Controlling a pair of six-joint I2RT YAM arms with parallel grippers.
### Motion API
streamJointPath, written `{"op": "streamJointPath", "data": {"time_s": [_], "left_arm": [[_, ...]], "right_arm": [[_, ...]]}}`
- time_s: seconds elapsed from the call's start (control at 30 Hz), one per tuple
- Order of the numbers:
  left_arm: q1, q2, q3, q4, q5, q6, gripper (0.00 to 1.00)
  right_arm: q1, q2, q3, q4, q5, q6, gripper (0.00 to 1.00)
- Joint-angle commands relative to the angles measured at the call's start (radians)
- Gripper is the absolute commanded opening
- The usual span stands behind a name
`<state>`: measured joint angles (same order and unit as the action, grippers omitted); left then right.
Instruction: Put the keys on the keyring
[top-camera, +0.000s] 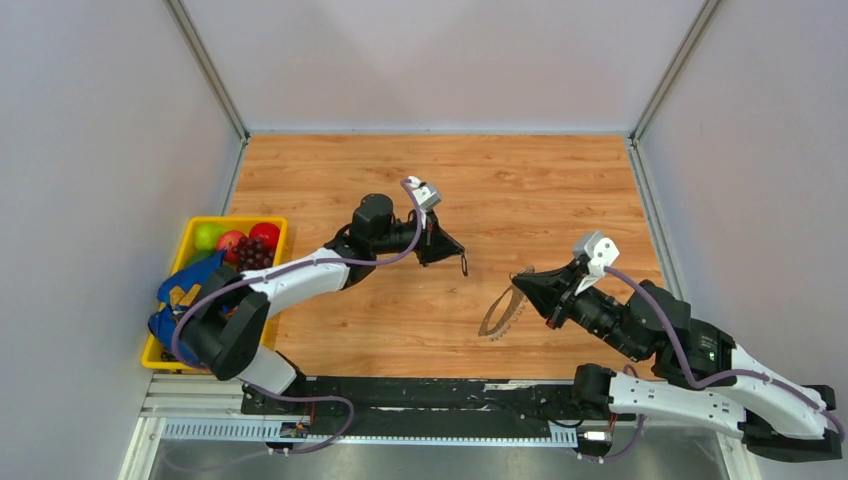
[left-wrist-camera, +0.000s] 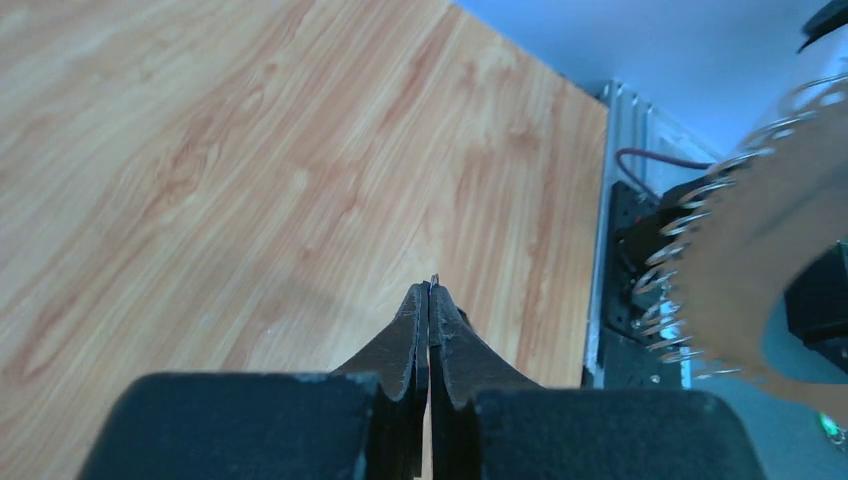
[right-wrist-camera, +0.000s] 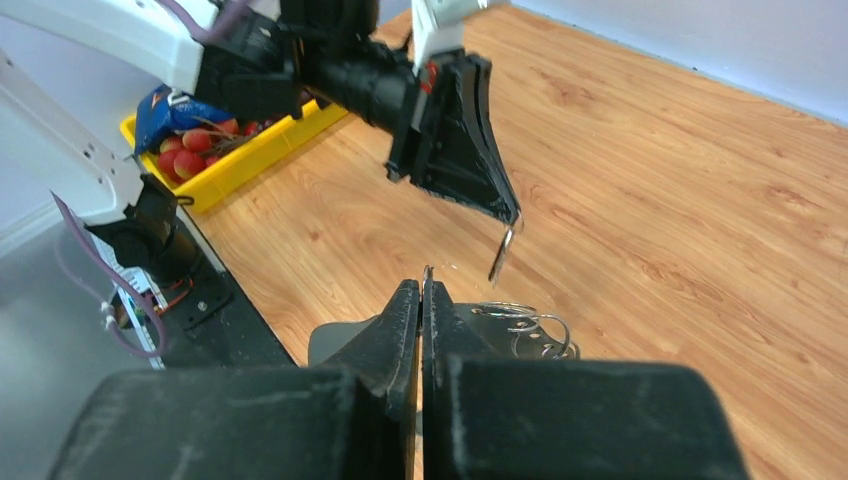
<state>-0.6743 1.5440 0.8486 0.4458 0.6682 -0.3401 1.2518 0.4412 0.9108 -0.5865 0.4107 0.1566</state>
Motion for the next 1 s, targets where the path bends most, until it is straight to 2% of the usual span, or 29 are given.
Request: {"op": "streamJointPath", "data": {"time_s": [0.0, 0.3, 0.63, 0.97], "left_arm": [[-0.01, -0.141, -0.03, 0.055, 0.017, -0.027, 0.0], [-0.026, -0.435, -0.125, 0.138, 0.031, -0.052, 0.0], [-0.051, -0.72, -0.209, 0.214, 0.077, 0.0, 0.0], [-0.061, -0.849, -0.22, 0.283, 0.167, -0.07, 0.0]], "right_arm": [[0.001, 0.032, 0.067, 0.057, -0.076, -0.092, 0.0], [0.001, 0.127, 0.148, 0.081, -0.261, -0.193, 0.0], [0.002, 0.216, 0.201, 0.194, -0.513, -0.198, 0.0], [0.0, 0.323, 0.251, 0.247, -0.804, -0.217, 0.0]]}}
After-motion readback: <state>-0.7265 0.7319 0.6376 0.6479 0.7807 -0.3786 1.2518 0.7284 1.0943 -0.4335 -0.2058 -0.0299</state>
